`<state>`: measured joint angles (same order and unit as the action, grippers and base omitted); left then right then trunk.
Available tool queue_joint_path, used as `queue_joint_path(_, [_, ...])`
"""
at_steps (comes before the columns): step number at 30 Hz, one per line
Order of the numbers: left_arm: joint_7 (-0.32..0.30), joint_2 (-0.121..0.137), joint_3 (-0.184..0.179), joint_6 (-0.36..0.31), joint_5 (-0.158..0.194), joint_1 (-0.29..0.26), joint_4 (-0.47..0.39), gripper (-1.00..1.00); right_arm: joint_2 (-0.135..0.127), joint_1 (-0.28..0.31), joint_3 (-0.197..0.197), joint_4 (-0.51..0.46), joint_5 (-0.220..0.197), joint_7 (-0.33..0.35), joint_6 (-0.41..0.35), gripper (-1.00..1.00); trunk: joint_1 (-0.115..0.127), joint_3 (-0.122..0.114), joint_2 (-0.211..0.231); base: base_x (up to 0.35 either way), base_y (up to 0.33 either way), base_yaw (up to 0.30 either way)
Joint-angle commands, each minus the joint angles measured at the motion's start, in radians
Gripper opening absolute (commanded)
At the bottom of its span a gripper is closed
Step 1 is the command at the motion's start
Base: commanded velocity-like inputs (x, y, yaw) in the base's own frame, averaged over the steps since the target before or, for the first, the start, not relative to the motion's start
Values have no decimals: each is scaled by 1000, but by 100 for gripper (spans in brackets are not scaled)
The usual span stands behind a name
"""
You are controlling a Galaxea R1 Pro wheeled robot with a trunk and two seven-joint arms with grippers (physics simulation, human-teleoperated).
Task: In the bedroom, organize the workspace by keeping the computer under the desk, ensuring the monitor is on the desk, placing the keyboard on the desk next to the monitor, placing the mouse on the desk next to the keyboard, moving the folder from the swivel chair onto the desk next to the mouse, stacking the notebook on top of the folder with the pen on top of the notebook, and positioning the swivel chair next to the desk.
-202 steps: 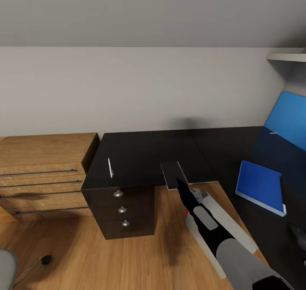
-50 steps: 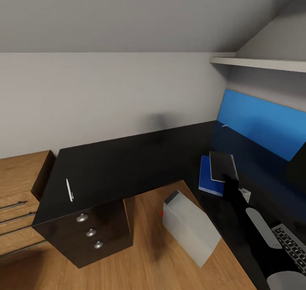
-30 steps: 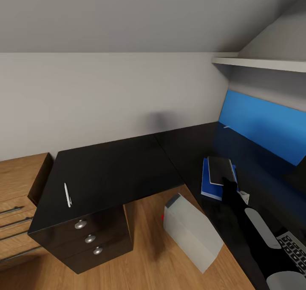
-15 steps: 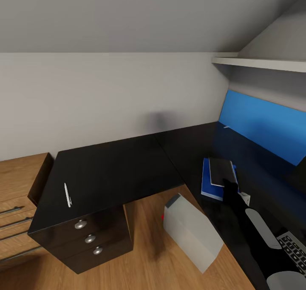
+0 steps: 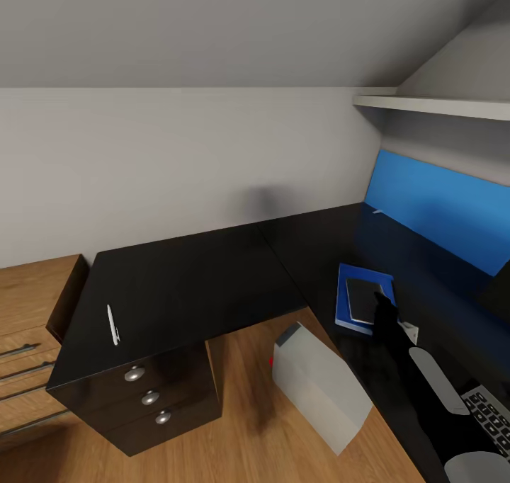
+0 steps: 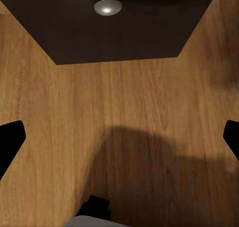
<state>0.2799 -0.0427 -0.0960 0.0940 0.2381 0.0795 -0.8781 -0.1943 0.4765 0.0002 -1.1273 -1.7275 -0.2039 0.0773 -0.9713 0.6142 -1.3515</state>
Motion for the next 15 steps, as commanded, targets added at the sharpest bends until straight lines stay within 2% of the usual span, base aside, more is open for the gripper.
queue_joint_path(1, [5,1,-4,4,10,0,-1,100,0,0,1,-2,-11,-3,6,100,0,1,0,0,0,0])
queue_joint_path(13, [5,0,-5,1,12,0,-1,100,0,0,1,-3,-9,-2,6,100,42,-34,77,0,0,0])
queue_joint_path(15, [5,0,-5,1,12,0,-1,100,0,0,1,-3,-9,-2,6,100,42,-34,77,0,0,0])
